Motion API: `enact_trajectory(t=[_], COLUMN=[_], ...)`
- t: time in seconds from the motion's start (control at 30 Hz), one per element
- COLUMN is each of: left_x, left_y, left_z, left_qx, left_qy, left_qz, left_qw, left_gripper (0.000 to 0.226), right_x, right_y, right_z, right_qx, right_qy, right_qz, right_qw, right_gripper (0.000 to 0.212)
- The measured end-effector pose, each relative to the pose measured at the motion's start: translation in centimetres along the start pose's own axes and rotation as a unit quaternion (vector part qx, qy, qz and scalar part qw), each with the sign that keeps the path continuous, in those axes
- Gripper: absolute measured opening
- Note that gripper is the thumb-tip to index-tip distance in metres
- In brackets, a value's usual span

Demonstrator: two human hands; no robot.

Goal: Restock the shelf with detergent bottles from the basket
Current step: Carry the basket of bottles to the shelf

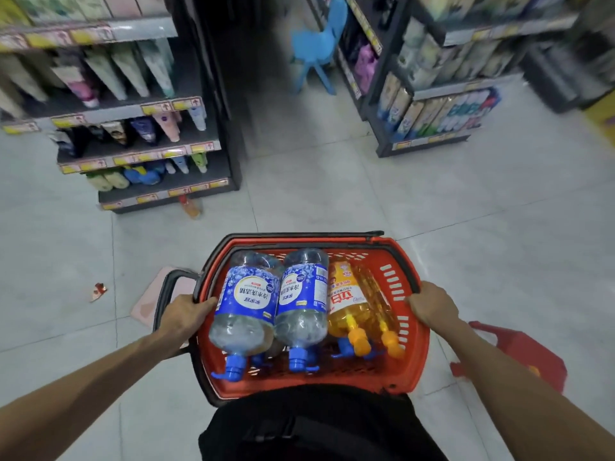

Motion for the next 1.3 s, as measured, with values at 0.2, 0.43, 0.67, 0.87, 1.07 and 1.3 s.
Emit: enact_trajectory(t=[0.2,0.43,0.67,0.87,1.07,1.3], left_x=[-3.0,-6.2,-10.5,-13.9,-18.0,-24.4], left_y=[-11.1,-25.9,-37.9,-44.3,-50.9,-60.2], left_z=[8.8,17.6,25.8,33.7,45.2,54.5], left_qx=[0.012,-0.03,-0.045,-0.059,-0.067,-0.099], left_qy=[-0.005,-0.057,-0.088,-0.089,-0.091,-0.081], left_qz=[0.003,-0.034,-0.051,-0.091,-0.144,-0.172], left_qw=[1.0,0.997,0.994,0.99,0.983,0.977], left_gripper=[0.036,0.034,0.043,0.042,0.046,0.044], right_x=[-5.7,-15.8,-24.9,-30.3,-35.3,-41.6], right_y=[5.8,16.6,25.9,35.1,47.6,60.2], right_z=[9.5,25.6,37.9,47.0,57.7,66.7], right_qx=[-0.006,-0.04,-0.052,-0.07,-0.069,-0.069], right_qy=[-0.018,-0.015,0.008,-0.004,-0.019,0.001], right_qz=[0.019,-0.013,-0.022,-0.067,-0.137,-0.163], right_qw=[1.0,0.999,0.998,0.995,0.988,0.984], right_gripper=[0.044,0.038,0.035,0.026,0.031,0.021])
Point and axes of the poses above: each hand's wrist, its own z-axis towards the middle knuckle, its own x-axis out of the palm, y = z × x, the point moved 2 cm from there along z, towards the middle knuckle, and after that the axes turned 2 degrees about y, right-handed, at the moved point
